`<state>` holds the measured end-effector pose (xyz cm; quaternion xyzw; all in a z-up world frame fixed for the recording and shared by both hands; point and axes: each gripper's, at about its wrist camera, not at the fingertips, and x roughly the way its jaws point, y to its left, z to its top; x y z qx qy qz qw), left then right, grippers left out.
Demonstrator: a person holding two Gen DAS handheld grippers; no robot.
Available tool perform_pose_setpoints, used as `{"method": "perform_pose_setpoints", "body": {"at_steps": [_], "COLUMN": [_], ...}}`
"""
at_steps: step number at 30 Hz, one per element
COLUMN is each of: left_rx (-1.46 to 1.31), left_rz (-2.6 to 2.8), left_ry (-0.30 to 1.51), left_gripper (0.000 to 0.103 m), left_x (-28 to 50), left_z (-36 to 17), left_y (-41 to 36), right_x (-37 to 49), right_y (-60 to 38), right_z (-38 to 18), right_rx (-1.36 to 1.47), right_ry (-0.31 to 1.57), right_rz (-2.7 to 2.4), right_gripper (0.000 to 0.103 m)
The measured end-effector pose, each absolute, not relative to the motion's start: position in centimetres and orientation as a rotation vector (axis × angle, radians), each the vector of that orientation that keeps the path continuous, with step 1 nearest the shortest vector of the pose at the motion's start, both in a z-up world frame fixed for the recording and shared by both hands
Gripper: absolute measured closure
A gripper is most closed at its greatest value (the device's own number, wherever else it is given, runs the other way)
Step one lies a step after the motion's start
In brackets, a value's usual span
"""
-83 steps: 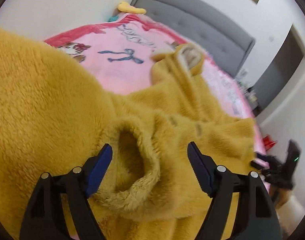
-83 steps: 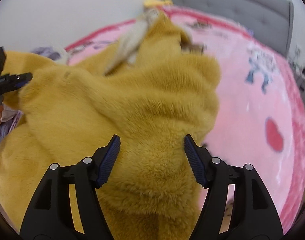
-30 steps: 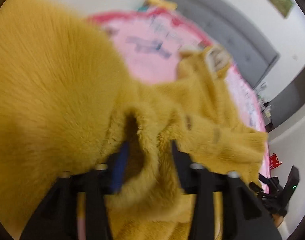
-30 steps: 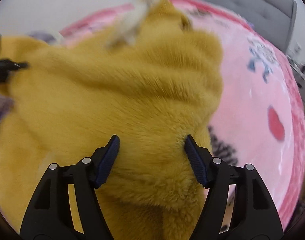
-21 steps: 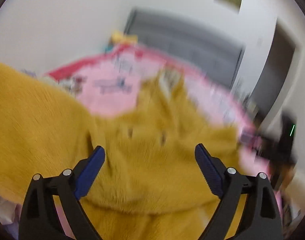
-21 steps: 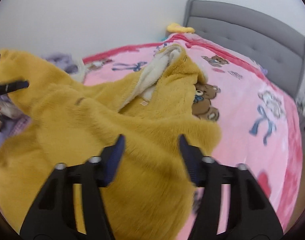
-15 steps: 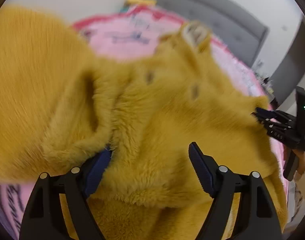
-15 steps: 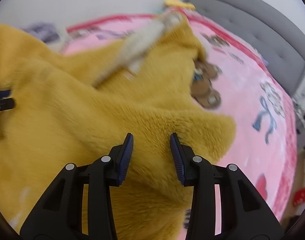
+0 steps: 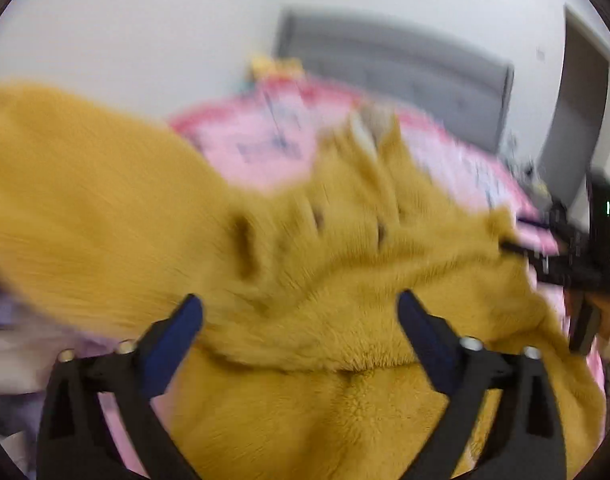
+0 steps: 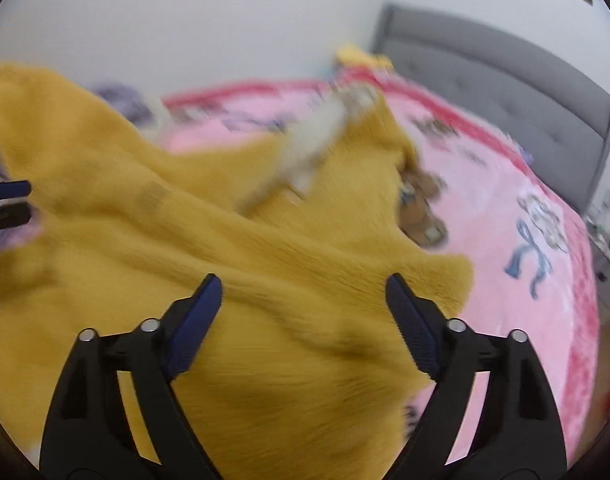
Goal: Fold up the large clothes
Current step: 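Grasp the other sleeve cuff with the left tool and lift it, then carry the sleeve across the jacket body with the left tool and release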
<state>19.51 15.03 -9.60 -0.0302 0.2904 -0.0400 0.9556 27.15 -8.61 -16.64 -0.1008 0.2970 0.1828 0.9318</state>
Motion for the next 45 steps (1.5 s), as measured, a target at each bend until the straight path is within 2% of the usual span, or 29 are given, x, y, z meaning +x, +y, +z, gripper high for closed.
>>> {"method": "perform_pose_setpoints", "body": {"at_steps": [1, 3, 7, 12, 18, 23, 27, 30, 32, 35, 38, 41, 45], "left_rx": [-0.064, -0.079, -0.228, -0.322, -0.487, -0.618, -0.719, -0.734, -0.699, -0.658, -0.678, -0.660, -0.504], "left_rz": [-0.038, 0.029, 0.128, 0.278, 0.167, 0.152, 0.137, 0.147, 0.154, 0.186, 0.183, 0.134, 0.000], "left_ry": [0.526, 0.476, 0.527, 0.500, 0.442, 0.454, 0.398, 0.335, 0.292, 0.288, 0.340, 0.281, 0.212], "left_gripper": [0.005, 0.005, 0.005, 0.005, 0.005, 0.005, 0.006, 0.025, 0.042, 0.060, 0.072, 0.077, 0.077], "left_x": [17.8, 15.5, 12.0, 8.7, 8.1, 10.4, 11.2, 11.6, 11.6, 12.2, 13.6, 13.4, 14.2], "left_z": [-8.2, -5.9, -1.4, 1.5, 2.1, 0.7, -0.2, 0.2, 0.9, 1.5, 1.1, 2.5, 6.0], "left_y": [15.9, 17.8, 25.4, 34.8, 40.6, 42.3, 43.2, 43.0, 42.6, 41.3, 40.7, 39.5, 32.7], "right_x": [26.0, 24.1, 21.1, 19.7, 18.4, 17.9, 18.1, 18.3, 18.4, 18.5, 18.6, 18.6, 19.0], "right_y": [-8.0, -7.0, -5.2, -3.4, -3.1, -3.0, -2.8, -3.5, -3.8, -4.3, -4.6, -5.1, -6.4], "right_z": [-16.2, -15.8, -15.6, -15.5, -13.5, -12.7, -12.8, -13.0, -13.1, -13.2, -13.2, -13.1, -13.1], "right_rx": [-0.198, -0.189, -0.197, -0.262, -0.196, -0.201, -0.245, -0.216, -0.199, -0.190, -0.186, -0.183, -0.184], "right_ry": [0.588, 0.551, 0.496, 0.442, 0.424, 0.395, 0.403, 0.426, 0.434, 0.443, 0.443, 0.441, 0.455], "right_rz": [0.382, 0.395, 0.398, 0.334, 0.276, 0.265, 0.251, 0.247, 0.245, 0.238, 0.236, 0.229, 0.202], "right_gripper": [0.015, 0.012, 0.008, 0.008, 0.008, 0.008, 0.008, 0.008, 0.008, 0.008, 0.008, 0.008, 0.008]}}
